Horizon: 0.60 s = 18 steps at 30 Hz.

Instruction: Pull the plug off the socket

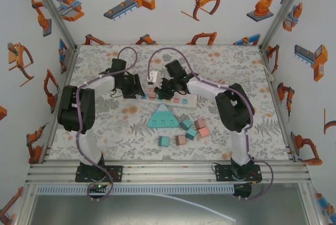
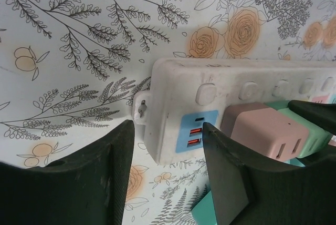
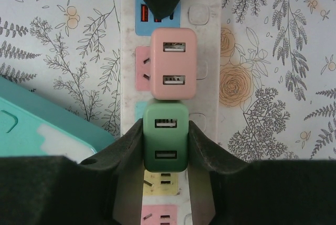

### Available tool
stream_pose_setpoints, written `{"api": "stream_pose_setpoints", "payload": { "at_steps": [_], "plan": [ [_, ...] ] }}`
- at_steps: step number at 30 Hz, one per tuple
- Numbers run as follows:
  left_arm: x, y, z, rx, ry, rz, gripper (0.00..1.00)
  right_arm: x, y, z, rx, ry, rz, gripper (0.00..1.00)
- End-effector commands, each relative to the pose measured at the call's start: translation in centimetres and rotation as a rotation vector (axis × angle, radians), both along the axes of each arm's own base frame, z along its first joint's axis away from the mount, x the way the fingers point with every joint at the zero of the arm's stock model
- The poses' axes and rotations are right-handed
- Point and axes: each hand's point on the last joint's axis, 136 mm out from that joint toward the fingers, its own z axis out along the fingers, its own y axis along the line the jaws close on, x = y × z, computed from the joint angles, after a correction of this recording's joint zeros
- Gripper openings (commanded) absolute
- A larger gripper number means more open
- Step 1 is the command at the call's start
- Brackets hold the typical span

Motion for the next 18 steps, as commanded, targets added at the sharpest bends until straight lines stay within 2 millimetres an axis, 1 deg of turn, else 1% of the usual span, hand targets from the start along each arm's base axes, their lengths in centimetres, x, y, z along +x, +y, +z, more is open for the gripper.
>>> {"api": "stream_pose_setpoints", "payload": {
  "at_steps": [1,7,15,18],
  "plan": [
    [-0.4,0.3,-0.9,0.036,0.024,-0.018,0.53,-0.3,1.2,1.1,0.031,-0.033,0.048,0.3],
    [-1.1,0.4,-1.9,0.055,0.055,-0.042,0.52,-0.3,1.4,1.4,0.039,-0.037,0.05,0.29],
    [-2.5,1.1,-3.8,0.131,0.096,-0.075,0.52,-0.2,2.1,3.2,0.089,-0.026,0.051,0.28],
    [-3.0,1.4,-4.4,0.155,0.111,-0.083,0.53,-0.1,2.3,3.8,0.102,-0.026,0.05,0.24]
  ]
}}
